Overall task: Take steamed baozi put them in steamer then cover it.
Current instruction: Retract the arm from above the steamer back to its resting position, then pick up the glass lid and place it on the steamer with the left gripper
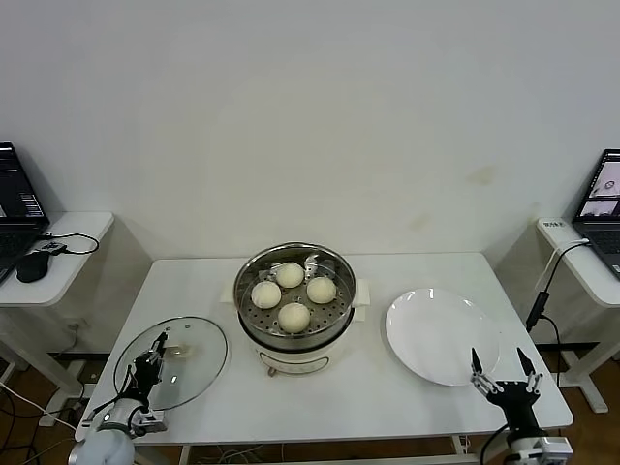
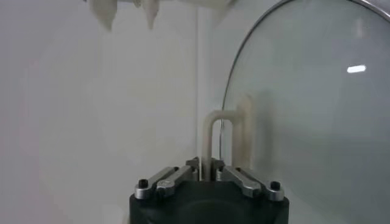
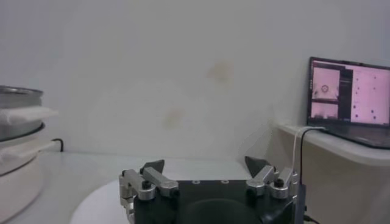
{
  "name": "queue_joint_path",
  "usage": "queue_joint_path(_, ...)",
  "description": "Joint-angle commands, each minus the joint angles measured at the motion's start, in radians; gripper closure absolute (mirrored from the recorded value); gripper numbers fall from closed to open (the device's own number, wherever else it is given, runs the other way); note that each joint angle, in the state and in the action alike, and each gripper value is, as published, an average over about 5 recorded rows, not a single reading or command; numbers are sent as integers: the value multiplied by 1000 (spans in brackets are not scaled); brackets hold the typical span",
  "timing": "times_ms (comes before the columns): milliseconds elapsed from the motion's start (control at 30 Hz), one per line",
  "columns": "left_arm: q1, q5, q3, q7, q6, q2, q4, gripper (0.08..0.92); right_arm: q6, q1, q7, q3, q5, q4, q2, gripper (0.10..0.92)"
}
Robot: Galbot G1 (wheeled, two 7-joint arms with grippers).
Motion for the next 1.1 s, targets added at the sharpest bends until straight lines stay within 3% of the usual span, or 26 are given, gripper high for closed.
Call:
queue_joint_path(33, 77, -34, -58, -52, 56, 5, -162, 864, 5, -1, -3, -8, -12, 1, 1, 203)
queue_joint_path(167, 145, -53, -106, -21, 120, 25, -299, 864, 6, -2, -3, -17, -23, 9, 1, 202)
queue_joint_path(533, 238, -183, -150, 198, 270, 124, -617, 864, 15, -41, -5, -59, -75, 39, 2, 202)
queue_joint_path(800, 166, -281, 57, 268, 407, 192, -777, 864, 25, -52, -3, -95, -137, 32, 16, 202)
queue_joint_path(1100, -48, -215, 356, 313, 539, 205, -735, 864, 39, -42, 34, -128, -293, -6, 59, 202)
